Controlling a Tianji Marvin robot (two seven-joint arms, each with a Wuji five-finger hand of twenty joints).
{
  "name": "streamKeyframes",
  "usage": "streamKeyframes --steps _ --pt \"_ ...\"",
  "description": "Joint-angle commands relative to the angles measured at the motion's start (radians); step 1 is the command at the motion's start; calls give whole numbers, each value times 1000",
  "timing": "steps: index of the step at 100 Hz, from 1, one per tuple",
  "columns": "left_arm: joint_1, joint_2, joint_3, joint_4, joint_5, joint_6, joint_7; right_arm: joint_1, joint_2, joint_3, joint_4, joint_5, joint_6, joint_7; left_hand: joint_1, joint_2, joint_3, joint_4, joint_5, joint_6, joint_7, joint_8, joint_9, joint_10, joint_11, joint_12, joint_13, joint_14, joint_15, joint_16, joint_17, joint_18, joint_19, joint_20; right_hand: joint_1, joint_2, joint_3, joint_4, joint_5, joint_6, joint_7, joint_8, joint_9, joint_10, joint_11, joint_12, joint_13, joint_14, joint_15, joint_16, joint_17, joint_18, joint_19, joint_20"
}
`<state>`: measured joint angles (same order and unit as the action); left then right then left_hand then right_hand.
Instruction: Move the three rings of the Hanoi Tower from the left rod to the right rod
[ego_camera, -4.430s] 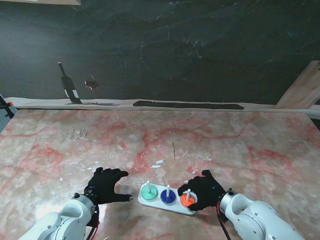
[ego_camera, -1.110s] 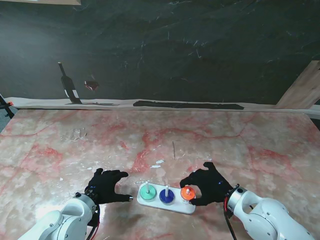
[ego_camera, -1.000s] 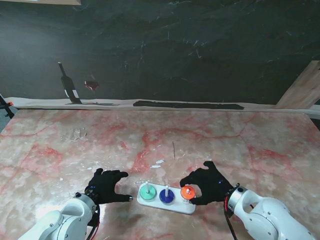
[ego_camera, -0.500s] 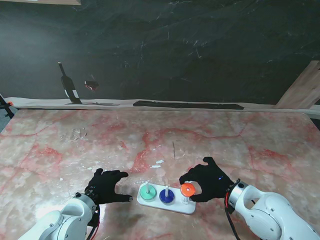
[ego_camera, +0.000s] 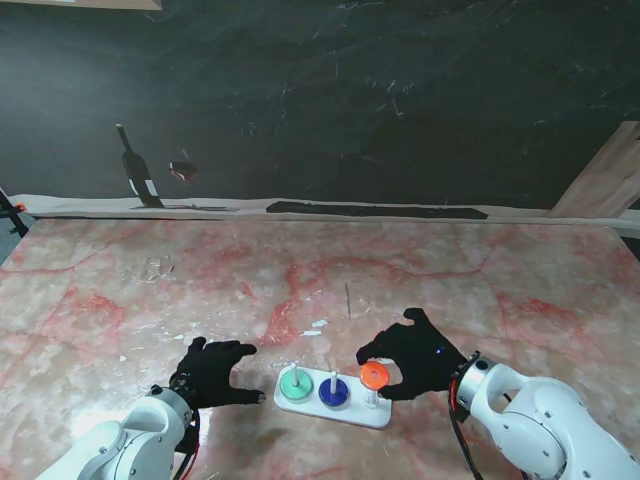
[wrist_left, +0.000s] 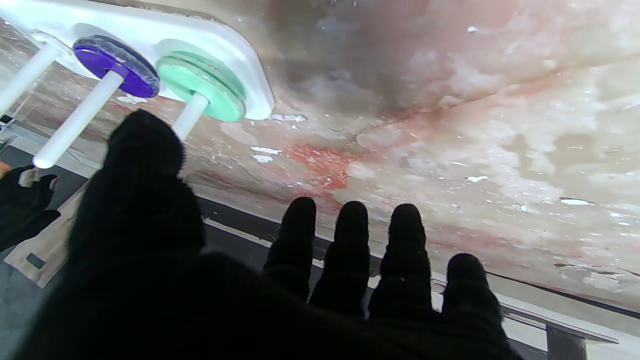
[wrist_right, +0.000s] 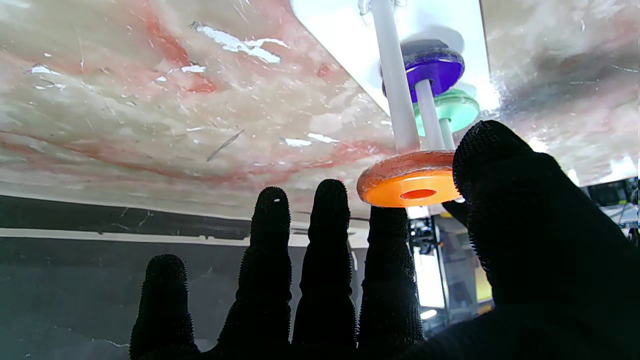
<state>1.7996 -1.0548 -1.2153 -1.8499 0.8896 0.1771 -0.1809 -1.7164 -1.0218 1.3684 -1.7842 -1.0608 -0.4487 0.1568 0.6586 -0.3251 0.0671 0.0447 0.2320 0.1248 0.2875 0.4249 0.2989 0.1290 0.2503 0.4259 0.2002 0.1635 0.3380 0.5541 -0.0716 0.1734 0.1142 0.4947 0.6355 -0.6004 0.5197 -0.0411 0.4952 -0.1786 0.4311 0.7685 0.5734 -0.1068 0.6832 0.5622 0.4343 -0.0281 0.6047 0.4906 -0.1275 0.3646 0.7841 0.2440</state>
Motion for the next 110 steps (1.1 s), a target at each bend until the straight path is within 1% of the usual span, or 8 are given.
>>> streamKeyframes --steps 1,30,50,90,110 --pt "6 1 -1 -6 -2 1 0 -1 2 0 -15 3 -6 9 9 -18 -17 33 21 6 1 0 17 11 4 4 17 13 8 10 -12 10 5 25 48 23 38 32 9 -21 21 39 3 -14 -8 6 6 -7 -8 4 -15 28 34 -2" --pt "6 1 -1 -6 -3 -2 0 4 1 -10 -37 0 1 8 9 -18 -17 33 21 5 0 0 18 12 4 4 18 14 8 10 -13 10 5 28 43 29 36 32 8 -20 18 40 5 -11 -7 7 7 -5 -8 5 -15 28 35 -3" --pt "6 1 -1 -6 -2 -1 0 34 0 -40 -33 16 2 10 11 -19 -17 33 20 7 0 0 17 13 4 3 16 14 7 10 -13 10 5 30 42 30 36 32 9 -18 16 40 4 -10 -9 7 9 -5 -9 4 -14 28 37 -3" --pt "11 0 -6 -10 -1 1 1 135 3 -141 21 43 5 27 10 -18 -17 33 21 8 0 -1 16 12 4 3 18 15 9 10 -12 10 4 32 42 30 36 32 5 -17 12 40 2 -8 -11 6 7 -3 -14 3 -14 28 39 -3" --pt "14 0 -8 -12 0 2 0 172 5 -181 52 46 1 33 11 -17 -17 33 22 9 1 -1 17 13 4 4 18 16 9 11 -12 10 4 33 41 30 36 32 6 -18 12 41 0 -8 -11 6 8 -3 -15 3 -15 29 39 -4"
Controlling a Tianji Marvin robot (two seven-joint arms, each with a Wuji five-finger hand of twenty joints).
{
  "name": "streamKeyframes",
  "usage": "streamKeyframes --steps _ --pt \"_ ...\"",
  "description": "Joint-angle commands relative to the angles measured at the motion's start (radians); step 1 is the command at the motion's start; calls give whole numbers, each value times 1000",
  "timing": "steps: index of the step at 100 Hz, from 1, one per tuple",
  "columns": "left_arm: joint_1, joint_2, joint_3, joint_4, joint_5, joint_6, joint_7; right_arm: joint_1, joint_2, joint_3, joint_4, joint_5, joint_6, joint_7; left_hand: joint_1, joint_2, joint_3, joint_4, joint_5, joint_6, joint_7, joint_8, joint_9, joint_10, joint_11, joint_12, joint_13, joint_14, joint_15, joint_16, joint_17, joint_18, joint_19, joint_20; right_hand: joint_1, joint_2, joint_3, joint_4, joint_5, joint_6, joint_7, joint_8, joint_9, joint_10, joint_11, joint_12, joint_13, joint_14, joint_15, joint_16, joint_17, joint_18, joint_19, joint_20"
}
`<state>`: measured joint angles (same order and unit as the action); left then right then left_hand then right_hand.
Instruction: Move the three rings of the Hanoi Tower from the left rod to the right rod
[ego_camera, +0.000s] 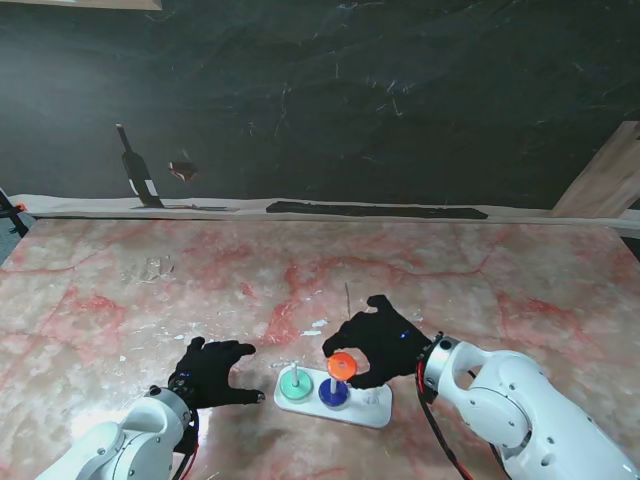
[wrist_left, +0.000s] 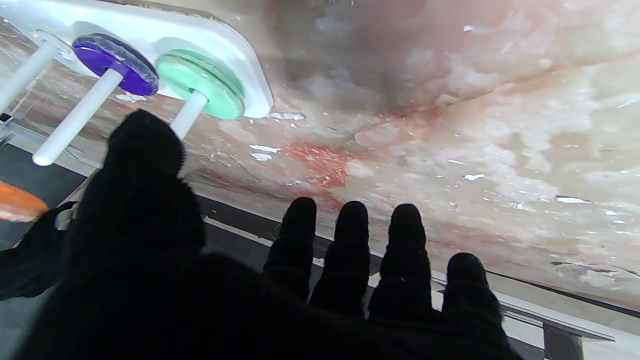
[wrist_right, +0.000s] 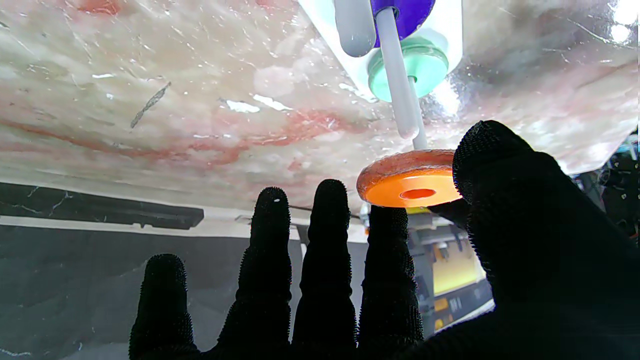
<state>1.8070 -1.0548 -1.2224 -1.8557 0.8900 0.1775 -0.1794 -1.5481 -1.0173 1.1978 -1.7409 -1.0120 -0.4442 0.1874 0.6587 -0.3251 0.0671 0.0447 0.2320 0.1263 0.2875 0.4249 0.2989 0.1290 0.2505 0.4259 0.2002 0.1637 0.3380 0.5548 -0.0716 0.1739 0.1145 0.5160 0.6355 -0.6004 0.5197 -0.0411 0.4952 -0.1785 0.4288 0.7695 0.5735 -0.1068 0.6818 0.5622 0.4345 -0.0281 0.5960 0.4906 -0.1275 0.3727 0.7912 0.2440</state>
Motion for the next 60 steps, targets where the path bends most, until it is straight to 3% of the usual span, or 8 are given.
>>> streamKeyframes --steps 1,60 --pt "6 1 -1 -6 -1 1 -1 5 1 -13 10 -3 -4 2 10 -17 -17 33 22 7 0 -1 17 13 4 4 19 15 9 10 -12 9 3 12 41 30 36 32 5 -18 14 40 0 -8 -10 7 7 -3 -7 3 -15 21 32 -4" --pt "7 1 -2 -8 0 3 -2 70 6 -87 68 -12 -15 7 10 -17 -18 33 21 8 0 -1 16 12 4 4 20 16 10 10 -13 10 4 15 36 38 33 31 -3 -21 11 42 -10 -9 -11 6 3 -5 -6 3 -15 22 32 -7"
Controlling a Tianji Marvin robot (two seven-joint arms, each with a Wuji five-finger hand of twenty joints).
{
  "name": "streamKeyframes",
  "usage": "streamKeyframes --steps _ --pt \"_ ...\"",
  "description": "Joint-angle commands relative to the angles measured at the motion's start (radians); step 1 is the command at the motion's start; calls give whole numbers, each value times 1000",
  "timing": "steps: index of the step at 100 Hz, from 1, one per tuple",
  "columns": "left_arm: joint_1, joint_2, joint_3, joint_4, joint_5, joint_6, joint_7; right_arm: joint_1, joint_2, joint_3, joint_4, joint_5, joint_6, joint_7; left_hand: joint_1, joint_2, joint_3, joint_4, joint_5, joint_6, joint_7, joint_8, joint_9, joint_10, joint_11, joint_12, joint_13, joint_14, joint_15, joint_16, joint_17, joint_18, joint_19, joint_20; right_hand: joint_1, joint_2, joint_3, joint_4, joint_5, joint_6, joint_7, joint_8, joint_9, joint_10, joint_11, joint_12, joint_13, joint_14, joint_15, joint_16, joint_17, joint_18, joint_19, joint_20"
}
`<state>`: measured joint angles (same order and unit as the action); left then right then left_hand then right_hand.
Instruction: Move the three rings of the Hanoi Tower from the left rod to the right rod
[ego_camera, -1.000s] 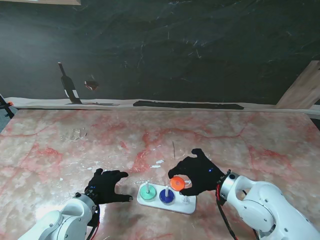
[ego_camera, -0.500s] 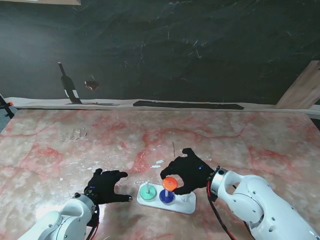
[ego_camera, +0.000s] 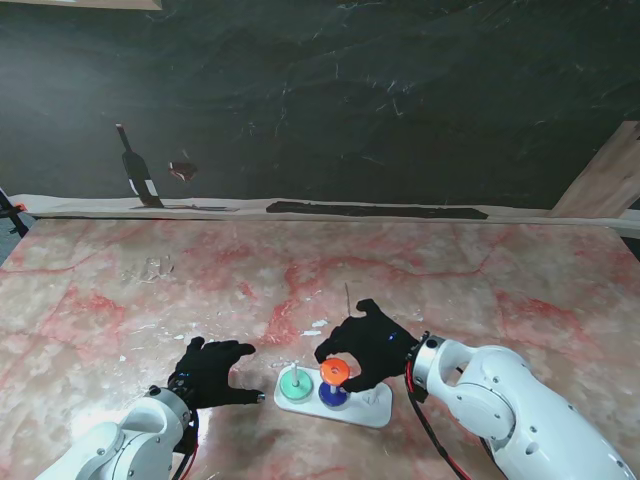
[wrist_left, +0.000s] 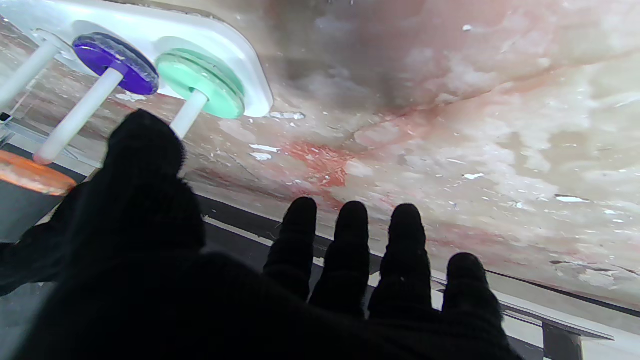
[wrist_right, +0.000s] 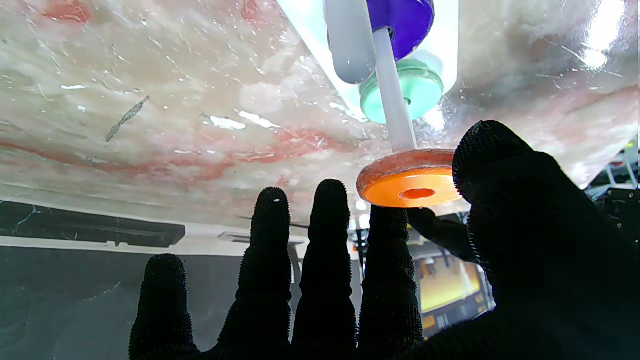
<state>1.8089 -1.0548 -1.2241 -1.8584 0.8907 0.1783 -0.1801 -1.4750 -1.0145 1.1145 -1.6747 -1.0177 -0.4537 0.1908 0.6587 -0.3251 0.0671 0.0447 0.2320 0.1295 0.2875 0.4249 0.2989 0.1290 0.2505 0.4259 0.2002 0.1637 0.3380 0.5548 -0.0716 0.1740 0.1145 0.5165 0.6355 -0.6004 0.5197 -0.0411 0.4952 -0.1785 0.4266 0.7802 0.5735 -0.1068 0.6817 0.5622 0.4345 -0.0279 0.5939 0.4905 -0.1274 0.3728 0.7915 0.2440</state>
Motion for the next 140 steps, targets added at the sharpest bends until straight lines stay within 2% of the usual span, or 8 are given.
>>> streamKeyframes --steps 1,61,108,126,140 --pt "5 1 -1 -6 -1 2 -2 -2 4 -4 3 -7 -5 4 11 -17 -18 33 22 4 0 -1 17 11 4 4 20 17 10 10 -13 10 4 15 34 39 33 31 -4 -21 13 31 -11 -9 -11 6 2 -5 -4 3 -15 22 32 -7" --pt "5 0 1 -5 -1 1 1 20 6 -33 21 -31 7 1 11 -16 -18 34 21 4 0 -1 17 11 5 4 20 15 10 11 -12 10 3 16 37 36 33 31 -5 -21 11 33 -17 -6 -11 6 -2 -4 -4 2 -15 21 31 -9" --pt "4 1 0 -5 -3 1 -5 36 10 -59 29 -37 30 30 11 -16 -19 34 20 5 0 -1 16 11 4 4 21 17 11 11 -13 10 3 16 17 27 28 28 -40 -15 -8 27 -60 7 -28 0 -31 4 -21 -6 -21 25 21 -14" --pt "3 1 0 -5 -3 3 -6 31 11 -57 15 -35 43 55 12 -16 -19 34 21 4 0 -1 16 9 4 4 22 18 11 11 -12 10 3 16 -51 -15 62 19 -98 15 -103 -31 -162 51 -142 -91 -86 22 -122 -65 -23 33 -8 -17" --pt "3 1 1 -5 -2 4 -7 28 12 -55 8 -36 51 68 12 -17 -19 34 20 5 0 -1 15 11 4 4 22 19 11 11 -13 11 3 17 -101 -51 92 13 -140 66 -146 -74 -221 76 -188 -147 -119 33 -195 -108 -25 33 -21 -11"
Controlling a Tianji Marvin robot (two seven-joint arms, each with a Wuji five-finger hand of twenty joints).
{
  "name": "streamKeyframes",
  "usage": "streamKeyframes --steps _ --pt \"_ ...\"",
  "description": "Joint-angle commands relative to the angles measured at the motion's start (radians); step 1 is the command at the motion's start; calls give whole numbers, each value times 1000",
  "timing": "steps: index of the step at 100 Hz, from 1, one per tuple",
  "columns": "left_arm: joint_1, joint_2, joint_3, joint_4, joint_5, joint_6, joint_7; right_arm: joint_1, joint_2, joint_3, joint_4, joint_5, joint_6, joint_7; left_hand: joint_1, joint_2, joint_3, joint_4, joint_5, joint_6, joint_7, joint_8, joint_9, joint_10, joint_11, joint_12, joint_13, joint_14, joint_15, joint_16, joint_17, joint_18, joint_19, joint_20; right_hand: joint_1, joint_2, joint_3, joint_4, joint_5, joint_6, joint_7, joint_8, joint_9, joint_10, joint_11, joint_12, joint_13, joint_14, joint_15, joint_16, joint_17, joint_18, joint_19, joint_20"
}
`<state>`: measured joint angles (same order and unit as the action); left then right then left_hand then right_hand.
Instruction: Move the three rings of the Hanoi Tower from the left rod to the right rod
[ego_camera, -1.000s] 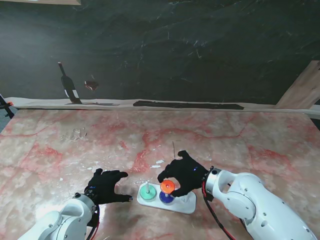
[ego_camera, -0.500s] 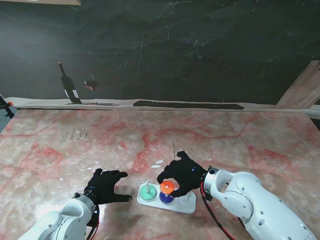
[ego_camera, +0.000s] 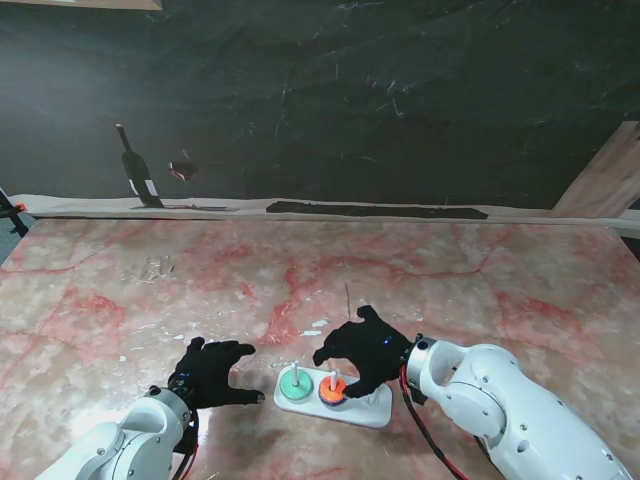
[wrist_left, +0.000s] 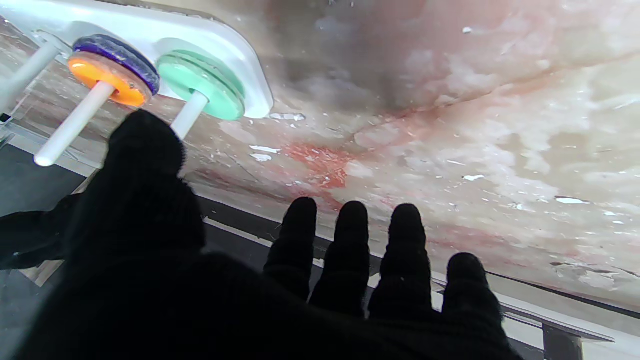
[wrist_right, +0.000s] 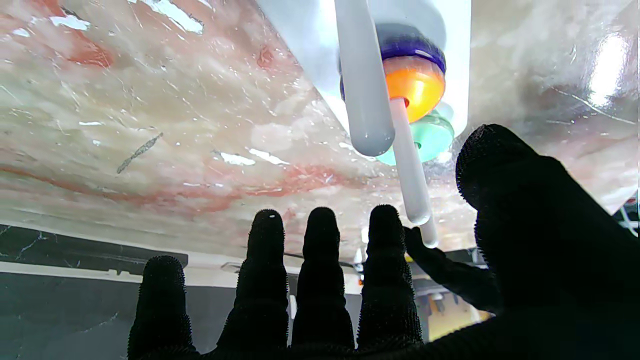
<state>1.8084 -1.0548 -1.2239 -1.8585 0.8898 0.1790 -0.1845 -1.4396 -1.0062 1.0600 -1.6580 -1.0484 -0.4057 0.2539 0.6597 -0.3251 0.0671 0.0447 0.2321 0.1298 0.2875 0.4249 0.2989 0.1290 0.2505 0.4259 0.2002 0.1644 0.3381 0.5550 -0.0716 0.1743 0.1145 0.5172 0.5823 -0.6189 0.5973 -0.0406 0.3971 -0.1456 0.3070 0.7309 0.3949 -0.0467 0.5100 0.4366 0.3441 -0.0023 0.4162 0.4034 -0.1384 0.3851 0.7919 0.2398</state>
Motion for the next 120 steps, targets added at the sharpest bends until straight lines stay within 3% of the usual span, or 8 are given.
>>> streamKeyframes --steps 1,10,32,53,66,80,102,120 --pt "3 1 1 -5 -1 3 -3 -7 4 -1 -9 -5 3 5 11 -17 -19 34 20 4 0 -1 16 11 4 4 22 18 11 11 -13 11 3 16 -53 -35 20 12 -45 38 -33 -32 -46 19 -23 -30 -29 8 -22 -24 -13 21 -23 -7" --pt "3 1 2 -5 -1 3 -3 -8 4 0 -11 -4 7 7 11 -18 -19 35 21 5 0 -1 15 11 4 4 22 18 11 11 -13 11 3 17 -66 -40 27 9 -63 71 -51 -48 -61 27 -33 -45 -40 9 -34 -31 -14 21 -28 -5" --pt "-2 3 5 -1 -6 -1 -11 -55 -2 52 -60 15 38 9 9 -21 -19 35 17 5 -2 -2 12 6 3 4 19 13 10 10 -13 10 3 17 -78 4 24 4 -59 58 -49 -59 -70 29 -44 -66 -50 13 -60 -45 -16 20 -40 -4" --pt "-17 6 18 11 -20 -17 -26 -145 -15 125 -151 63 166 19 3 -48 -25 34 -31 14 -23 -9 -18 -14 0 6 2 4 0 7 -13 10 -5 8 -57 46 -11 5 -43 58 -50 -88 -42 39 -119 -139 -46 30 -164 -99 -18 16 -77 0" --pt "-34 10 33 25 -32 -37 -46 -192 -25 156 -193 98 252 7 10 -84 -40 18 -78 24 -50 -20 -53 -27 0 15 -36 -11 -19 1 -6 6 -30 -26 -49 49 -19 6 -29 62 -59 -112 -21 43 -162 -182 -29 42 -190 -109 -20 17 -86 7" --pt "-65 15 57 57 -49 -61 -68 -233 -38 176 -223 141 343 -33 26 -115 -50 7 -102 42 -187 -70 -100 -42 -5 24 -69 -18 -43 1 2 1 -53 -93 -40 52 -22 5 -17 56 -54 -118 -8 40 -177 -198 -40 46 -205 -114 -24 16 -96 8" --pt "-128 21 113 124 -72 -116 -84 -306 -56 194 -278 168 452 -108 34 -158 -47 -18 -102 37 -293 -80 -139 -80 -47 37 -111 -36 -71 -2 6 -5 -68 -141 -40 52 -29 3 3 43 -44 -124 11 38 -181 -204 -41 58 -230 -120 -25 16 -107 12" --pt "-171 12 166 180 -67 -128 -12 -366 -69 210 -289 193 493 -181 30 -183 -36 -38 -99 45 -290 -84 -156 -81 -68 85 -132 -59 -72 13 8 -13 -66 -155 -34 56 -33 2 17 41 -36 -127 22 40 -183 -205 -23 68 -227 -115 -26 18 -116 17"
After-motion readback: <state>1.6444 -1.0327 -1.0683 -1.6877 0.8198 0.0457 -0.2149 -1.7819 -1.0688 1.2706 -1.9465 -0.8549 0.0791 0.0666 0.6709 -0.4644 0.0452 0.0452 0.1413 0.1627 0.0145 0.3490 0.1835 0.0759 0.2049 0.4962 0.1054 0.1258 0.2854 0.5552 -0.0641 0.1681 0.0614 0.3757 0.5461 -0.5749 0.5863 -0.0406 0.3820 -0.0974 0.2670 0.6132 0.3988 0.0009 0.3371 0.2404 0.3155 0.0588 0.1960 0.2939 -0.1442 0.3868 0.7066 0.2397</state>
